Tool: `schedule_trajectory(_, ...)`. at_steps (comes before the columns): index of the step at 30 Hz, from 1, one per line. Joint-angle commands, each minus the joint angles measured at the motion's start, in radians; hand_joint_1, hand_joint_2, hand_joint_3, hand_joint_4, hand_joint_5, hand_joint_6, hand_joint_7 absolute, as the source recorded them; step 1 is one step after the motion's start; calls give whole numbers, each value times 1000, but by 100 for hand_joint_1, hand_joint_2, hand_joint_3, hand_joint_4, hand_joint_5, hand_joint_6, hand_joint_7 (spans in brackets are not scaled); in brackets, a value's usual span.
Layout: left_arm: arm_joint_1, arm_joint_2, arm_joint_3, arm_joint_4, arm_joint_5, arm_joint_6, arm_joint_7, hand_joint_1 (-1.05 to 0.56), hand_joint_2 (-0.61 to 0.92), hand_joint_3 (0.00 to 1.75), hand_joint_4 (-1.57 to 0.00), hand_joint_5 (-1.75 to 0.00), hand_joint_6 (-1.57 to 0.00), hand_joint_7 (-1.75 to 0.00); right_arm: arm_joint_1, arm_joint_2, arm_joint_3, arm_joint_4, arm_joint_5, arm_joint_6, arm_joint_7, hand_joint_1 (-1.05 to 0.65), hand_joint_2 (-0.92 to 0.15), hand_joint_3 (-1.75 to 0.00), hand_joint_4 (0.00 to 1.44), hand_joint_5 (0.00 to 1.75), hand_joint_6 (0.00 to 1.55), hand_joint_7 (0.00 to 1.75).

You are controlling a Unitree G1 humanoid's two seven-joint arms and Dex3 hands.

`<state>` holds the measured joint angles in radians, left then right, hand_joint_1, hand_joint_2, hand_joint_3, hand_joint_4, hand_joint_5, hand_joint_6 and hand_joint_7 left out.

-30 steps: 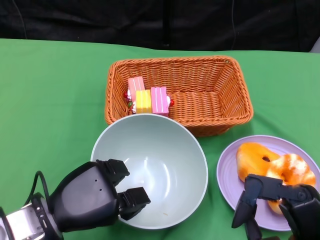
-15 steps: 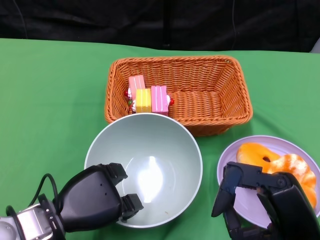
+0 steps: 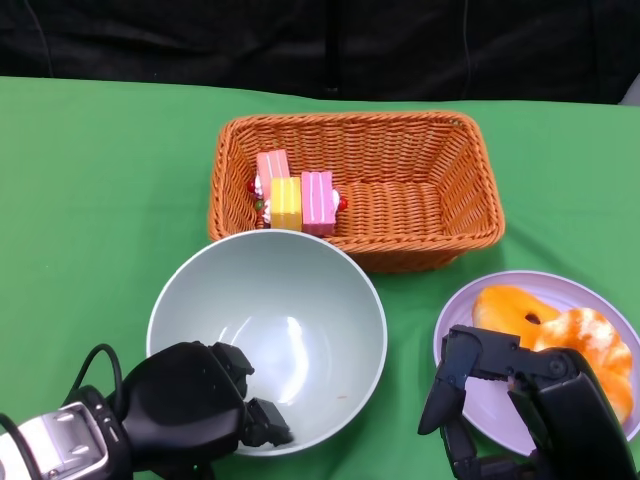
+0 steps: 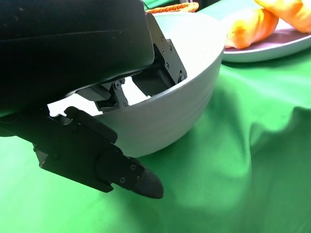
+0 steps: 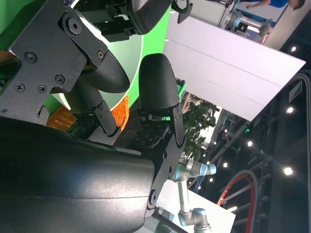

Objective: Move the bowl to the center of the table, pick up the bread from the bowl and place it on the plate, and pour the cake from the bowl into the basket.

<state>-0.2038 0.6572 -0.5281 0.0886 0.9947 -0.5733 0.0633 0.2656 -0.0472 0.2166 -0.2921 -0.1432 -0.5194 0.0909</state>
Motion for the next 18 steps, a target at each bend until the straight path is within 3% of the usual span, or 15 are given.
schedule_trajectory(1, 40, 35, 40, -55, -48, 22, -81, -73, 92, 23, -34, -39, -44, 0, 6, 5, -3, 8, -1, -18, -17, -3, -20, -175, 94, 174, 87, 147)
schedule_trajectory(10, 157, 64, 188, -271, -400, 100, -365, -93, 92, 27, -13, -32, -26, 0, 2, 2, -15, 19, 30, -29, -18, -3, -21, -175, 93, 174, 87, 148)
schedule_trajectory(15, 207, 64, 272, -342, -613, 138, -461, -97, 92, 30, -11, -32, -25, 0, 3, 1, -12, 20, 38, -16, -10, -3, -21, -175, 94, 174, 87, 148)
schedule_trajectory(18, 214, 57, 289, -352, -638, 142, -485, -97, 92, 30, -11, -33, -26, -1, 2, 0, -12, 20, 40, -16, -9, -3, -22, -175, 94, 174, 87, 148)
